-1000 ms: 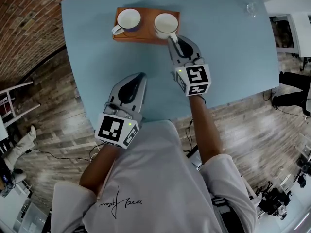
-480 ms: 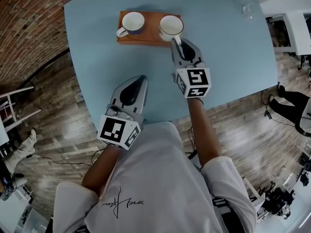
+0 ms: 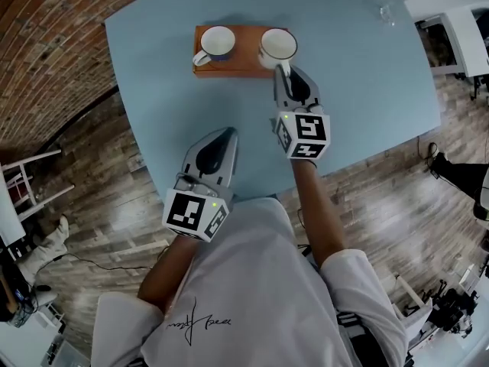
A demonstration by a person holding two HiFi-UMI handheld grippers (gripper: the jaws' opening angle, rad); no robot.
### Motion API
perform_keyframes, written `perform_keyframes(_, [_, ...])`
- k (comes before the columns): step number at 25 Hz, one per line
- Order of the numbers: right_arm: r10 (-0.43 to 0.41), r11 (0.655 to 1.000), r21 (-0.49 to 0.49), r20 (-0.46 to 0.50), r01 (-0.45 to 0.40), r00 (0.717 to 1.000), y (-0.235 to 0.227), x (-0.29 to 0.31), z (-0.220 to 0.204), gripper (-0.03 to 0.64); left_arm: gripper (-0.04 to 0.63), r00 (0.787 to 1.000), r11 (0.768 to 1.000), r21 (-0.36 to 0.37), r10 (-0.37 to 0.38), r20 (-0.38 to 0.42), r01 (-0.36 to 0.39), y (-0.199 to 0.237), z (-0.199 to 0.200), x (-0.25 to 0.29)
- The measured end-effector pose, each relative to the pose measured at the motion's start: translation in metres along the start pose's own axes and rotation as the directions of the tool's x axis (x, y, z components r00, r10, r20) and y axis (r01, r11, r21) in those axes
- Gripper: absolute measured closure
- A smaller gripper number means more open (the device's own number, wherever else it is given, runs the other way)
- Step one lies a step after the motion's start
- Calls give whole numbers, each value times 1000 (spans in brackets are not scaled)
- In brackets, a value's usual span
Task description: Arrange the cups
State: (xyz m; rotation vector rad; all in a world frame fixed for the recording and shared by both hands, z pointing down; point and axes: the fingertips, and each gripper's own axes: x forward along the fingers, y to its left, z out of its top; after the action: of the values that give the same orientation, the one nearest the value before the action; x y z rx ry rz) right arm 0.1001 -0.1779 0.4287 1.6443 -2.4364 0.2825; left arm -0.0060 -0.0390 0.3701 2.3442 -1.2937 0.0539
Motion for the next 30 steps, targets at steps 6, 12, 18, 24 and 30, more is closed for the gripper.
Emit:
perform_keyframes(6, [-66,998,18,24,66,998,9,1,3,552,588,1000,1000,9,-23,2,23,8,4,-9])
perform_keyframes(12, [-141,990,17,40,141,989,16,4,2,552,588,999,999,8,-31,12,31,20,9,-16])
perform_keyframes(18, [-204,979,16,61,203,977,20,7,1,552,588,998,998,15,-57,-3,57,26,8,-24])
perform_keyframes(24, [-239,971,14,66,239,969,21,10,-6,552,588,996,996,19,-85,-30,86,31,2,-27])
perform_keyframes(30, [-247,969,4,63,247,967,23,13,-16,552,588,994,995,28,-95,-45,96,35,-2,-29])
